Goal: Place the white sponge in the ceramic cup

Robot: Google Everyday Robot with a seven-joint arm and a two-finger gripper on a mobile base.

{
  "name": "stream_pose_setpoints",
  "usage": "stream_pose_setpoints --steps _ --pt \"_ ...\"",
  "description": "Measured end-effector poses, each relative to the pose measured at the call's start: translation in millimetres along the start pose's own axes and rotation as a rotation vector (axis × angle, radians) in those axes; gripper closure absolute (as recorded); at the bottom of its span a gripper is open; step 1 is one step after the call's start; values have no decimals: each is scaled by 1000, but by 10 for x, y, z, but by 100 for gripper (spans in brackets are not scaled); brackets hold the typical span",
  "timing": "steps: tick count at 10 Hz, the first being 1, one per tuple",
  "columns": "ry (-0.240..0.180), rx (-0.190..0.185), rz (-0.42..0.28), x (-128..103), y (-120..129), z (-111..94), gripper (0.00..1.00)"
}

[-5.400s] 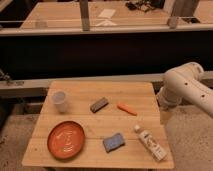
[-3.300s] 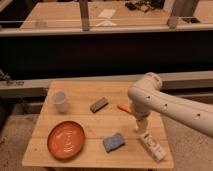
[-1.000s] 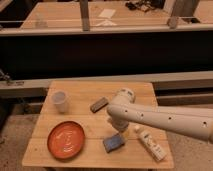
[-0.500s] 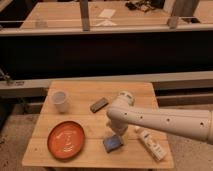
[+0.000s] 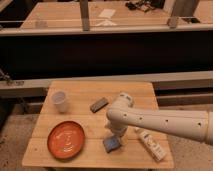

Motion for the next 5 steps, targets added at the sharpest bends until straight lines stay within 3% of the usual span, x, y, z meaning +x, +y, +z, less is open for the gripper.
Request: stream_pose_setpoints --steps 5 --pt "-12 -11 -18 -34 40 92 20"
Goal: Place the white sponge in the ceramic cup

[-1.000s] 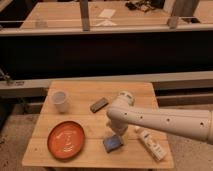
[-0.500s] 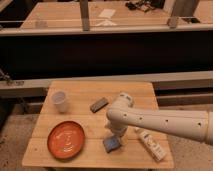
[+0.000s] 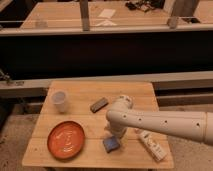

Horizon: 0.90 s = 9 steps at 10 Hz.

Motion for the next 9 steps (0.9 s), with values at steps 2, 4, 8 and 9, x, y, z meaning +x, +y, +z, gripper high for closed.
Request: stream_pose_setpoints --steps 2,4,8,9 --pt "-1 -4 -14 -21 9 26 20" --pt "-1 -4 -21 -25 10 43 20" --pt "-2 -5 -36 -39 29 85 20" --pt "-2 -5 -41 -45 31 89 20"
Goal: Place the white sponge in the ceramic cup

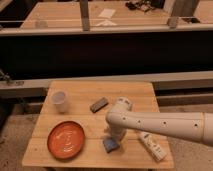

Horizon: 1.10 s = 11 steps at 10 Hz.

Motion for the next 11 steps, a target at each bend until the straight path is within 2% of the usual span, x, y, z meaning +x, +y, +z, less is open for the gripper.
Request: stream_pose_setpoints --steps 11 --pt "4 -7 -26 -16 37 72 20"
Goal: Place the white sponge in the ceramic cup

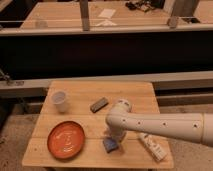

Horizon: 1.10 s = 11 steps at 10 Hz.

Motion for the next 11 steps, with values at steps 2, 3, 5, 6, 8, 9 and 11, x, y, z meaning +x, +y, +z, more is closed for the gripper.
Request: stream_pose_setpoints --steps 2,3,5,6,8,9,11 --pt "0 -1 -5 -12 -5 6 20" --pt "0 -2 -6 -13 -1 5 21" --pt "2 -2 -5 -14 2 5 37" --pt "3 -3 -6 -13 5 9 47" --pt "10 -6 -15 -16 0 12 50" --pt "11 -7 -16 -14 0 9 50" --pt "12 -9 -16 -10 3 10 52"
